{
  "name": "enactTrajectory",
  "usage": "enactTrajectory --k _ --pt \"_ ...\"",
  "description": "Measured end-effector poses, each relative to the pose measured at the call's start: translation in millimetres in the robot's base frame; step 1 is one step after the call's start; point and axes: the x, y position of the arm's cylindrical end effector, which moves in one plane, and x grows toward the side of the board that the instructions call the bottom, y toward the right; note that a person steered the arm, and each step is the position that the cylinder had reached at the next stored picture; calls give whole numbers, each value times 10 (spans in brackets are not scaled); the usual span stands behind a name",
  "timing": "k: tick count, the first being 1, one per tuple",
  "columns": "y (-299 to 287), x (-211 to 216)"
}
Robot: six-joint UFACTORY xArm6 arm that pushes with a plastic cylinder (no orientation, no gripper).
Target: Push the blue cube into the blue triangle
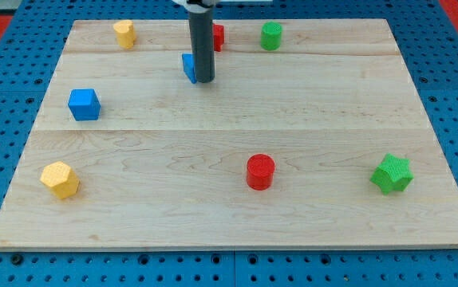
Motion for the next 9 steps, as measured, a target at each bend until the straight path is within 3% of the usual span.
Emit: enactTrajectory --k 5,6,7,8,9 --pt "-433 235" --pt "-880 445" --pt "-1022 1165" --pt "-1214 1308" --pt "-1946 976"
